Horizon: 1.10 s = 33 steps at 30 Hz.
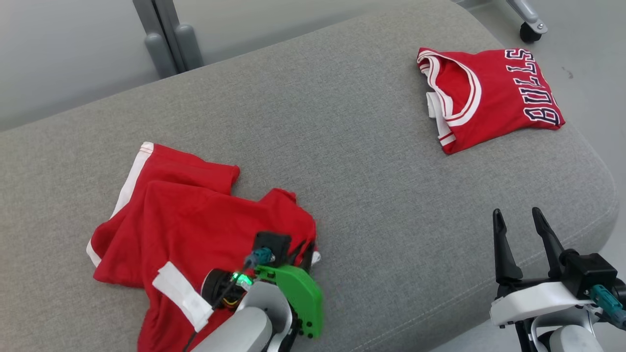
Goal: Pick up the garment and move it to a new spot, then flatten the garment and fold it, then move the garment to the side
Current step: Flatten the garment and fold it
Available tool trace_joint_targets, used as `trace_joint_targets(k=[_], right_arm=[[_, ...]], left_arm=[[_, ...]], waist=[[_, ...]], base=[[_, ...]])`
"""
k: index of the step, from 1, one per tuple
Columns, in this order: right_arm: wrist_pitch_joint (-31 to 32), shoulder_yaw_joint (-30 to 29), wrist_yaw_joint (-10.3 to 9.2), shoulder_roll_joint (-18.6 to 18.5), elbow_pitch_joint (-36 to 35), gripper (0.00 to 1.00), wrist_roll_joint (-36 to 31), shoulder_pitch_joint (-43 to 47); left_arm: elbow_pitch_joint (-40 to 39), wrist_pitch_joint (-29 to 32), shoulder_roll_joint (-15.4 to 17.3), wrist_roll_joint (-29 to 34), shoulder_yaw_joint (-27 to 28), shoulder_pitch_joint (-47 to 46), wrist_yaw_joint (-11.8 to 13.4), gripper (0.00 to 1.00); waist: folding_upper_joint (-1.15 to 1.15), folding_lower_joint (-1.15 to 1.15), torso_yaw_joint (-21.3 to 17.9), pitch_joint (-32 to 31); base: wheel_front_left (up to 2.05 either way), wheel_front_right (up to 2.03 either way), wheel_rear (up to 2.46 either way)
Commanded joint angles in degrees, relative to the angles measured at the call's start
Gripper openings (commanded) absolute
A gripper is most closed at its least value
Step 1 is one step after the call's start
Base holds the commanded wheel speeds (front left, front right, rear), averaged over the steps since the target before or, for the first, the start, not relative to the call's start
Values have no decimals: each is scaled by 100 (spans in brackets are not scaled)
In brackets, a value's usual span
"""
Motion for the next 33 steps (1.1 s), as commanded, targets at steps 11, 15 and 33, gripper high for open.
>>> trace_joint_targets(k=[11, 15, 33], right_arm=[[-15, -27, -9, -8, -12, 100, -261, 43], [-15, -37, -9, -7, -32, 100, -312, 56], [-14, -112, -9, -8, -17, 100, -259, 234]], left_arm=[[-649, -533, -379, -2168, 1415, 693, -925, 0], [-144, -871, -392, -2275, 1798, 741, -471, 38], [-194, -1517, 796, -72, 915, 226, 728, 100]], waist=[[0, 0, 34, -147], [0, 0, 10, -155], [0, 0, 248, -319]], base=[[0, 0, 0], [0, 0, 0], [0, 0, 0]])
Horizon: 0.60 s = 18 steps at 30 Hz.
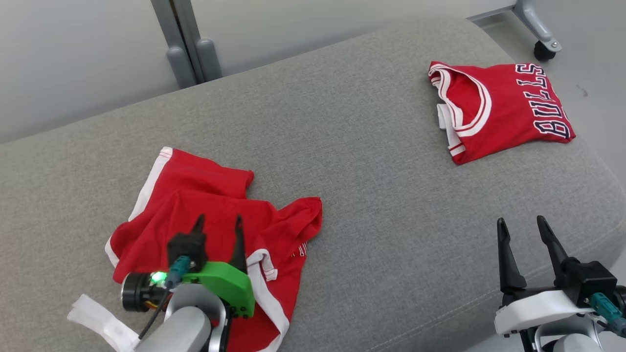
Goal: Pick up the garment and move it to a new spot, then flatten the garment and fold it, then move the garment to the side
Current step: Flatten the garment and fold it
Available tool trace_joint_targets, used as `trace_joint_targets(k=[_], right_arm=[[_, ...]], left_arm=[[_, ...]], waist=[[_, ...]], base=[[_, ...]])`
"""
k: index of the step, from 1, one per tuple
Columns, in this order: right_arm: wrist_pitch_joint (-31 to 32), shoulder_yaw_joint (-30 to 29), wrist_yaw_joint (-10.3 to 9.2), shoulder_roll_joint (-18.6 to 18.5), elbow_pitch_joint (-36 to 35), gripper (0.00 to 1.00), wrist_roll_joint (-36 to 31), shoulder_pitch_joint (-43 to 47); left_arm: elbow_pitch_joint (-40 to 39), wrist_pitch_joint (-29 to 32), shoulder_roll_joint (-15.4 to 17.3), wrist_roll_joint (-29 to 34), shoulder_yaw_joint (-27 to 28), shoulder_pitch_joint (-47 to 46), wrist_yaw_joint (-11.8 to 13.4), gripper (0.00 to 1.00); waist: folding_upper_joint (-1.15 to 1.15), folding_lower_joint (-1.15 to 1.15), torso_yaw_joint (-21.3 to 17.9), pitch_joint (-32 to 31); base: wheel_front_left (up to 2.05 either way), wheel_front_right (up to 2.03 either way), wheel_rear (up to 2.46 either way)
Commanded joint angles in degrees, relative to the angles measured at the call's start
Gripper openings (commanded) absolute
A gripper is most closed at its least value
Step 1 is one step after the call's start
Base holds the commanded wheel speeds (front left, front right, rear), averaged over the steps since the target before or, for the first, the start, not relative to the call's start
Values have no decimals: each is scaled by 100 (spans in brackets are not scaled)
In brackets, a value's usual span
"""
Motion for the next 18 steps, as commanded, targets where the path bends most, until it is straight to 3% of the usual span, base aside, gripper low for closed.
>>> trace_joint_targets(k=[1, 7, 10, 15, 18], right_arm=[[-15, 8, -9, -5, 6, 100, 38, 93], [-15, 37, -9, -5, -13, 100, 59, 94], [-15, 64, -9, -5, -12, 100, 80, 33], [-15, 92, -9, -6, 10, 100, 167, 2], [-15, 107, -9, -5, 25, 100, 196, -29]], left_arm=[[-322, 136, 131, 254, -237, -116, -51, 100], [-1555, 1509, 702, 1043, -1355, -402, -256, 100], [-1788, 2142, 969, 1302, -1760, -578, -422, 100], [-1782, 2642, 1192, 1508, -2109, -808, -757, 99], [-1708, 2785, 1269, 1617, -2278, -949, -956, 86]], waist=[[0, 0, 67, -77], [0, 0, 141, -90], [0, 0, 129, -52], [0, 0, 75, 48], [0, 0, 36, 113]], base=[[0, 0, 0], [0, 0, 0], [0, 0, 0], [0, 0, 0], [0, 0, 0]])
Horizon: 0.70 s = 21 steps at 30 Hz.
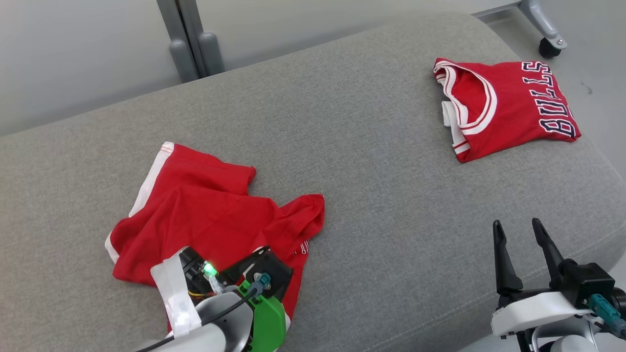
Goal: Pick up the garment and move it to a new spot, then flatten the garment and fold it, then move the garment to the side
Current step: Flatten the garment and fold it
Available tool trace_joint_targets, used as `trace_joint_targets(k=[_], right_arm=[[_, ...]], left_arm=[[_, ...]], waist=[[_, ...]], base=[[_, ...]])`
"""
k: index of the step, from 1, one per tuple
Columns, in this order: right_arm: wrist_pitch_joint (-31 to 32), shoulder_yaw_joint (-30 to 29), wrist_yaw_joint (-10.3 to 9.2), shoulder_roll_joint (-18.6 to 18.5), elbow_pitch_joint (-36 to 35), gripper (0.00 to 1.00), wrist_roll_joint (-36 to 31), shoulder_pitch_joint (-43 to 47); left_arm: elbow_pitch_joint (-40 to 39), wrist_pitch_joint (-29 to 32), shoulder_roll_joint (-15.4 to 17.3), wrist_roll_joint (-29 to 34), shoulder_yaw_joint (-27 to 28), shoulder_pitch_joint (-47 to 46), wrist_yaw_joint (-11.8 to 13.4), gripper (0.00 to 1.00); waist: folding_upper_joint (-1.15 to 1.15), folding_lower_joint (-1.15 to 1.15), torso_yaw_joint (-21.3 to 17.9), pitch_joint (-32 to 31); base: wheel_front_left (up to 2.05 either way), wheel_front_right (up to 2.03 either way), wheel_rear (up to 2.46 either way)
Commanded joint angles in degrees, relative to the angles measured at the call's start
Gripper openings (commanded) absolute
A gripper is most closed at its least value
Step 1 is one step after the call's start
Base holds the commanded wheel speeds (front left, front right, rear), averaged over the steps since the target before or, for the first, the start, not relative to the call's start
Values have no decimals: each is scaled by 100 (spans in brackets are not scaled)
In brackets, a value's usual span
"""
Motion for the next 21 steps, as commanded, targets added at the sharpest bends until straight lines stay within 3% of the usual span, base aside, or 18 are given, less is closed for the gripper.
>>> trace_joint_targets(k=[1, 5, 6, 10, 18, 19, 20, 21], right_arm=[[-15, 6, -9, -6, 13, 100, 34, -77], [-15, -8, -9, -5, 15, 100, 76, -101], [-15, -13, -9, -6, 14, 100, 74, -100], [-15, -23, -9, -6, 11, 100, 86, -120], [-15, 20, -9, -6, 36, 100, 122, -182], [-15, 22, -9, -6, 40, 100, 119, -186], [-15, 26, -9, -6, 43, 100, 114, -191], [-15, 30, -9, -6, 47, 100, 108, -194]], left_arm=[[37, 25, 65, 71, -37, -132, -50, 87], [162, 162, 163, 368, -272, -354, -238, 76], [207, 216, 186, 424, -332, -408, -306, 64], [342, 374, 244, 490, -463, -534, -571, 48], [656, 265, 94, 391, -412, -641, -566, 45], [694, 258, 77, 376, -404, -649, -560, 39], [725, 245, 62, 370, -403, -654, -553, 24], [762, 231, 41, 357, -401, -657, -555, 0]], waist=[[0, 0, -34, 54], [0, 0, -49, 123], [0, 0, -49, 136], [0, 0, -47, 185], [0, 0, -70, 263], [0, 0, -75, 269], [0, 0, -79, 272], [0, 0, -87, 273]], base=[[0, 0, 0], [0, 0, 0], [0, 0, 0], [0, 0, 0], [0, 0, 0], [0, 0, 0], [0, 0, 0], [0, 0, 0]])
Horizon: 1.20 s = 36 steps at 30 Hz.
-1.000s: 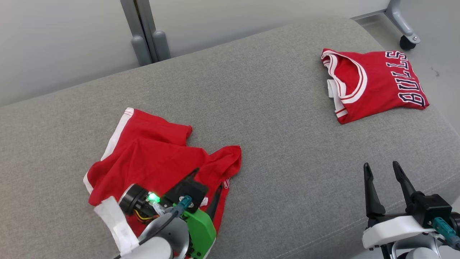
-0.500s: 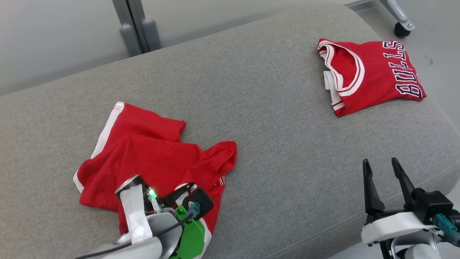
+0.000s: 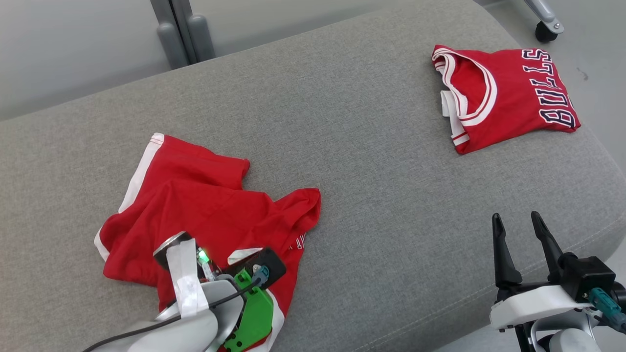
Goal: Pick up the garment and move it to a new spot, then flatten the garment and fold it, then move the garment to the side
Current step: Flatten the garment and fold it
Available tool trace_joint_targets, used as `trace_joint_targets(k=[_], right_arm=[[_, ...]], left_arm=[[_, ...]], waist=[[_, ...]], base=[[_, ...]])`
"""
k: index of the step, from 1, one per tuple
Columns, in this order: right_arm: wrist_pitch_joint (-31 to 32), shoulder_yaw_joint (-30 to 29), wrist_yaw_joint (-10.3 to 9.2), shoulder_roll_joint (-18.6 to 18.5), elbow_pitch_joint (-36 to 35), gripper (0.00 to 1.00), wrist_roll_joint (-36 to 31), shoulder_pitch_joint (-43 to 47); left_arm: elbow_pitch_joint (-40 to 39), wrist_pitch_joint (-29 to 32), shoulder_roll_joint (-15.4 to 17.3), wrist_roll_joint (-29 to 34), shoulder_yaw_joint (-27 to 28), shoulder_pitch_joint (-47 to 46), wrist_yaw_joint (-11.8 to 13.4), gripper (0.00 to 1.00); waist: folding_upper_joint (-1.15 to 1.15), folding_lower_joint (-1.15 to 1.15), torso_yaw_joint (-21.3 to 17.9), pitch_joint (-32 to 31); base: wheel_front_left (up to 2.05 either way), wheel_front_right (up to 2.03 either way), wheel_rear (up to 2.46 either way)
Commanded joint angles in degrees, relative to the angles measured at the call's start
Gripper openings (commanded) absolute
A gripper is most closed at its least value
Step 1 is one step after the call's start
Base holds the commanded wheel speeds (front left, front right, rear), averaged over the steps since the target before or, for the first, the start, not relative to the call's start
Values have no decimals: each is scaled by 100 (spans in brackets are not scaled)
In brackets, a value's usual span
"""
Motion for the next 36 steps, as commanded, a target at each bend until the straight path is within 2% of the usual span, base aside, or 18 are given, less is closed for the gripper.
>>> trace_joint_targets(k=[1, 9, 16, 20, 23, 24, 25, 26, 27, 28, 29, 36], right_arm=[[-15, 12, -9, -7, 17, 100, 2, -65], [-15, -23, -9, -7, 32, 100, -31, -5], [-15, 48, -9, -7, 52, 100, -47, -105], [-15, 119, -9, -7, 65, 100, -6, -213], [-15, 151, -9, -8, 83, 100, 46, -266], [-15, 114, -9, -8, 73, 100, 73, -258], [-15, 82, -9, -8, 76, 100, 77, -227], [-15, 41, -9, -7, 91, 100, 72, -176], [-15, 7, -9, -5, 104, 100, 58, -132], [-15, -48, -9, -7, 119, 100, 61, -89], [-15, -95, -9, -7, 124, 100, 72, -57], [-15, -318, -9, -7, 87, 100, 97, 145]], left_arm=[[38, -57, -27, -78, 36, -96, 19, 0], [-190, -463, -361, -549, 444, 73, 223, 0], [-475, -716, -1079, -1088, 726, 140, 308, 0], [-248, -856, -1580, -1175, 691, 28, 249, 0], [83, -964, -1742, -1008, 562, -99, 219, 0], [174, -930, -1718, -875, 474, -176, 201, 4], [213, -923, -1687, -807, 428, -224, 205, 15], [243, -898, -1634, -772, 401, -248, 211, 38], [255, -845, -1556, -741, 376, -253, 216, 47], [222, -790, -1433, -698, 351, -282, 224, 89], [170, -757, -1333, -685, 364, -293, 248, 100], [-681, -523, -373, -611, 629, -56, 737, 100]], waist=[[0, 0, -12, 0], [0, 0, -33, -58], [0, 0, -125, -78], [0, 0, -293, -3], [0, 0, -487, 44], [0, 0, -526, 56], [0, 0, -549, 58], [0, 0, -567, 54], [0, 0, -578, 45], [0, 0, -586, 29], [0, 0, -586, 4], [0, 0, -389, -169]], base=[[0, 0, 0], [0, 0, 0], [0, 0, 0], [0, 0, 0], [0, 0, 0], [0, 0, 0], [0, 0, 0], [0, 0, 0], [0, 0, 0], [0, 0, 0], [0, 0, 0], [0, 0, 0]])
